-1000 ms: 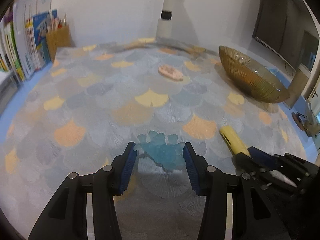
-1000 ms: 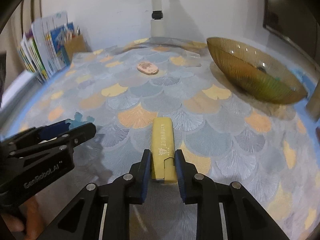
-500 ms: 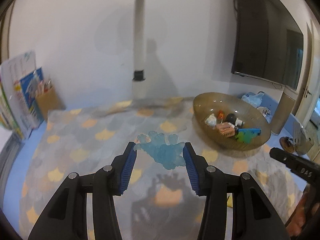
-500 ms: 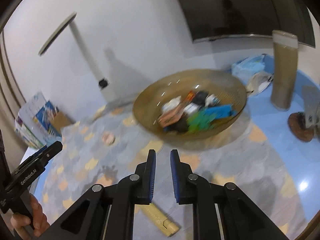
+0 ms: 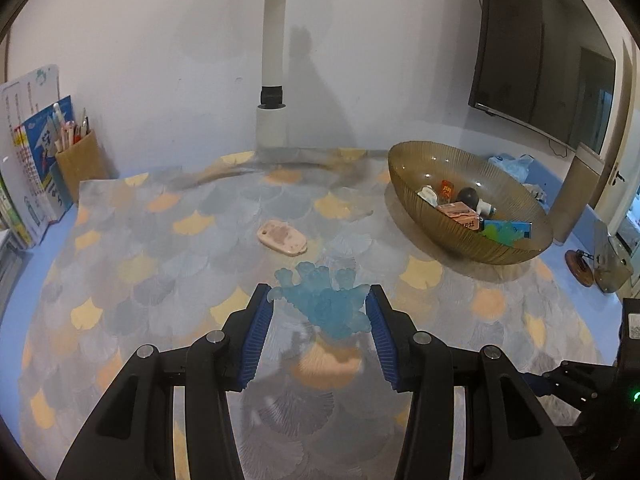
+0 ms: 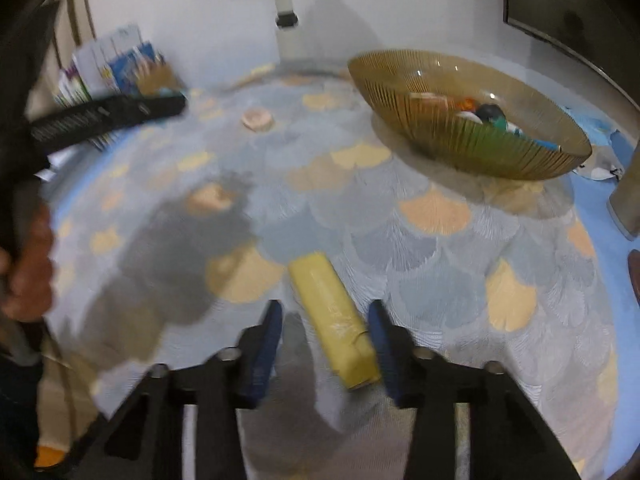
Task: Organize rigid objects
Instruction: 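Carry the yellow tube and blue toy toward the amber bowl, then open both tools over the amber bowl to drop the tube and toy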
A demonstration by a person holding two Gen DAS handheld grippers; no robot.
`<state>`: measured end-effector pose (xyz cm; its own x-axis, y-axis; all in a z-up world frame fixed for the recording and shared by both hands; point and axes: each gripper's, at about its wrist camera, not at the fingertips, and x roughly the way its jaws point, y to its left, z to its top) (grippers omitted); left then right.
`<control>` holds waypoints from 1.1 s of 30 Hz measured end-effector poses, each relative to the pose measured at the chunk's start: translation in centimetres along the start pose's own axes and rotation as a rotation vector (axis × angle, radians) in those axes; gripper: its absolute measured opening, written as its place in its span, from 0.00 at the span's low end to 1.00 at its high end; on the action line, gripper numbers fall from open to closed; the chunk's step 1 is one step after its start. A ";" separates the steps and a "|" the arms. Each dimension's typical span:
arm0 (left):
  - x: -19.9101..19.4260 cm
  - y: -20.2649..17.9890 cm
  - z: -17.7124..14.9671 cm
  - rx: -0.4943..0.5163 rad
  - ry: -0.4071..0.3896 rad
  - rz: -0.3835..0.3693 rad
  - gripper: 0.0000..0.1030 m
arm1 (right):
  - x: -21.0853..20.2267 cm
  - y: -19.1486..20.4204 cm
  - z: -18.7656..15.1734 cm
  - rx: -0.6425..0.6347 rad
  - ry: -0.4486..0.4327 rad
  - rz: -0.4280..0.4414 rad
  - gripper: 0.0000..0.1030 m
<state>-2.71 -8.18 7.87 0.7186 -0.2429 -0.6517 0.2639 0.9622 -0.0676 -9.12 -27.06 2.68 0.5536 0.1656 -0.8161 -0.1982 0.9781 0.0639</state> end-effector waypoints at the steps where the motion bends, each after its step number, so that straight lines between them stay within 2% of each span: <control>1: -0.2 -0.3 -0.1 0.018 -0.010 0.017 0.44 | 0.0 0.2 0.0 -0.015 -0.011 -0.016 0.24; 3: -0.3 -0.8 0.0 0.050 -0.018 0.028 0.44 | -0.2 0.8 0.3 -0.004 0.002 0.047 0.22; 5: -0.6 -1.2 0.4 0.071 -0.028 0.024 0.44 | -1.6 0.7 0.9 0.028 -0.033 0.127 0.22; 8: -1.4 -2.0 2.9 0.094 -0.073 0.011 0.44 | -4.8 0.2 2.9 0.031 -0.130 0.116 0.22; 11: -2.0 -3.8 6.7 0.127 -0.146 0.000 0.44 | -8.7 -2.5 5.8 0.078 -0.258 0.099 0.22; 14: -1.5 -6.5 9.9 0.172 -0.191 -0.060 0.44 | -10.8 -6.6 8.6 0.193 -0.326 0.046 0.22; 17: 0.9 -8.9 11.9 0.206 -0.181 -0.084 0.44 | -11.4 -10.6 10.5 0.280 -0.376 -0.052 0.22; 20: 4.1 -11.4 12.8 0.224 -0.142 -0.122 0.44 | -10.2 -14.6 12.0 0.373 -0.359 -0.133 0.22; 23: 6.7 -13.4 12.9 0.249 -0.106 -0.151 0.45 | -8.4 -16.6 13.0 0.408 -0.341 -0.178 0.22; 24: 7.2 -13.9 12.9 0.256 -0.099 -0.160 0.47 | -7.6 -17.2 13.4 0.425 -0.331 -0.191 0.22; 25: 7.7 -14.3 12.9 0.259 -0.095 -0.171 0.54 | -7.1 -17.6 13.7 0.442 -0.324 -0.190 0.22; 26: 8.2 -14.7 12.9 0.263 -0.091 -0.171 0.78 | -6.2 -18.1 14.1 0.459 -0.320 -0.181 0.23; 27: 8.0 -14.5 12.8 0.264 -0.101 -0.154 0.90 | -5.9 -18.6 14.0 0.465 -0.316 -0.180 0.24; 29: 7.2 -13.9 12.4 0.262 -0.142 -0.130 0.90 | -5.0 -19.2 14.1 0.479 -0.285 -0.182 0.26; 33: 5.9 -11.4 12.1 0.237 -0.112 -0.118 0.90 | -5.1 -19.2 12.6 0.506 -0.261 -0.127 0.27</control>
<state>6.34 -22.10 13.95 0.7374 -0.3760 -0.5612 0.4831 0.8742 0.0491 2.02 -45.14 12.86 0.7417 0.0055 -0.6707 0.2586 0.9203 0.2935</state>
